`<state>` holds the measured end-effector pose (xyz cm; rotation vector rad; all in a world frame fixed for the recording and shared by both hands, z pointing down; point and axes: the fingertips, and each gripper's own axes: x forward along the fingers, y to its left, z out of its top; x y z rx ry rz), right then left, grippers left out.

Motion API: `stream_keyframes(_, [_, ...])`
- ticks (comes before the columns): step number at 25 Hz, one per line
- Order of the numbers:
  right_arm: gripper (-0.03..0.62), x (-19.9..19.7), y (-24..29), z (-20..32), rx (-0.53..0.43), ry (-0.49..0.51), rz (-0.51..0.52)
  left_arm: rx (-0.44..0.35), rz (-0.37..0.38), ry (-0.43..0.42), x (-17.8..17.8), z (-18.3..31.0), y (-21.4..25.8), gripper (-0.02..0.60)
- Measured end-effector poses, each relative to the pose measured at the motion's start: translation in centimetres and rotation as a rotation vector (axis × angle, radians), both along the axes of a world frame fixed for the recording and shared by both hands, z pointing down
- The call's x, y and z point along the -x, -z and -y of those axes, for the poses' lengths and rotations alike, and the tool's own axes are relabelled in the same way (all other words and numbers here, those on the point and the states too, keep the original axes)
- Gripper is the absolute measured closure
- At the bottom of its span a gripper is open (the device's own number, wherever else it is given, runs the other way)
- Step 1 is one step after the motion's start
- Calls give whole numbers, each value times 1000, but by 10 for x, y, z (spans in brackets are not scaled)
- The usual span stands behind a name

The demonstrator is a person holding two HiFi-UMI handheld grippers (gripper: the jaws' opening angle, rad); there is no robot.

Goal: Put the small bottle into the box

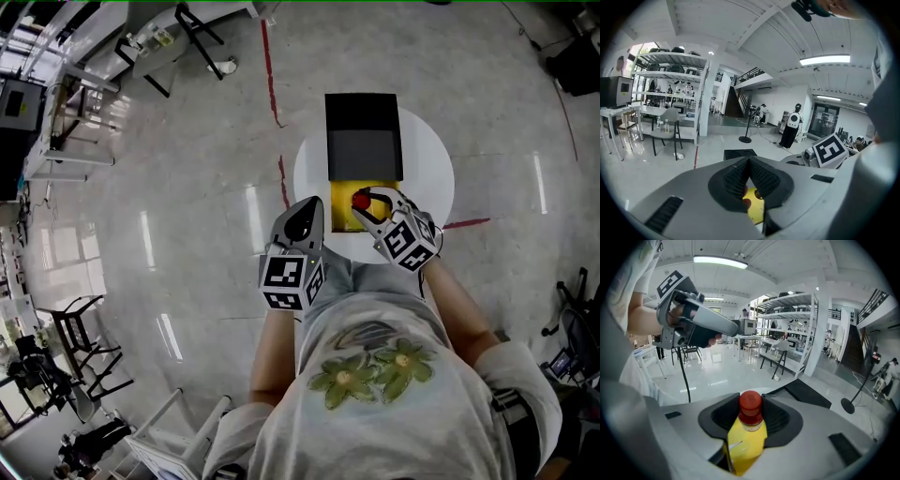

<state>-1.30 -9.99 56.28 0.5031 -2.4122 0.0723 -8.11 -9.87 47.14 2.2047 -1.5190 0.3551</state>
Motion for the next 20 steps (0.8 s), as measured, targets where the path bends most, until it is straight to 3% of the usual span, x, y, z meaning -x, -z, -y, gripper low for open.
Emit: stream_keyframes(20, [444,-4,-35,8,56,-21,-62,42,-3,-41,3,15,-17,577])
